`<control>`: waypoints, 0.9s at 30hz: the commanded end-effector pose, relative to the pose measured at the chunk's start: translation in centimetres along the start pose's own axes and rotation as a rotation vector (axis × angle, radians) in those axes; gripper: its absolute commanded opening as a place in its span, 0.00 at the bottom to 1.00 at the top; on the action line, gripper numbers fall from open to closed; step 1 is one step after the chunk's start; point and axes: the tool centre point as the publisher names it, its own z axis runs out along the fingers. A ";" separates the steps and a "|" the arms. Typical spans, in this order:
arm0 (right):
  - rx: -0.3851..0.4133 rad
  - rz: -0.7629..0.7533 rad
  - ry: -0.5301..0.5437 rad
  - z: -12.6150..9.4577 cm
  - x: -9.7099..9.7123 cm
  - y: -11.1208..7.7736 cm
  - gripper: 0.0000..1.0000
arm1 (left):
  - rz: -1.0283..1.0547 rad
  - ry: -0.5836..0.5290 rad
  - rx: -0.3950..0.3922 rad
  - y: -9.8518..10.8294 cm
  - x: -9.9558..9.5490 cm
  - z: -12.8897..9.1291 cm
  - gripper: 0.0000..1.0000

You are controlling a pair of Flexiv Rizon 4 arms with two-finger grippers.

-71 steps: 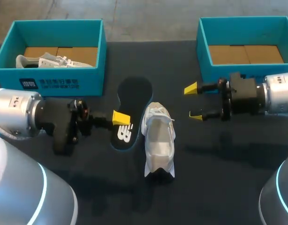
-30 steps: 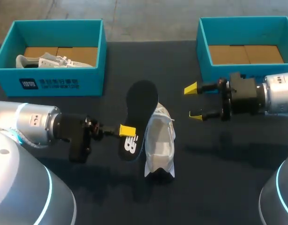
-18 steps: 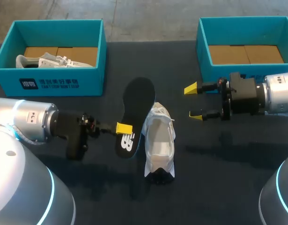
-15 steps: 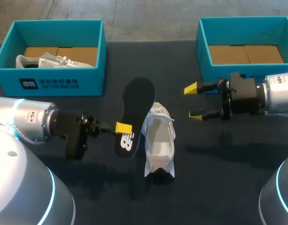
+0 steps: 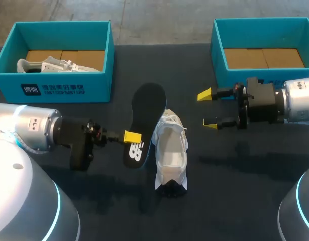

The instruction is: Take the shoe out of the shoebox, open the shoe tongue, remove and reinsert the insole, then place the shoe into the shoebox

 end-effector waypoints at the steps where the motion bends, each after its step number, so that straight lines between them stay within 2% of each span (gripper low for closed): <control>1: -0.002 0.000 0.000 0.1 0.0 -0.1 1.00 | 0.004 -0.001 -0.002 0.0 0.1 0.1 0.00; 17: -0.002 0.000 0.000 0.1 0.0 -0.1 1.00 | 0.004 -0.001 -0.002 0.0 0.1 0.1 0.00; 19: -0.027 -0.005 0.002 0.3 0.1 0.2 1.00 | 0.004 -0.001 -0.002 0.0 0.1 0.1 0.00; 23: -0.069 -0.014 0.014 1.3 0.7 0.4 1.00 | 0.004 -0.001 -0.002 0.0 0.1 0.1 0.00; 27: -0.085 -0.045 0.032 2.2 2.0 0.2 1.00 | 0.004 -0.001 -0.002 0.0 0.1 0.1 0.00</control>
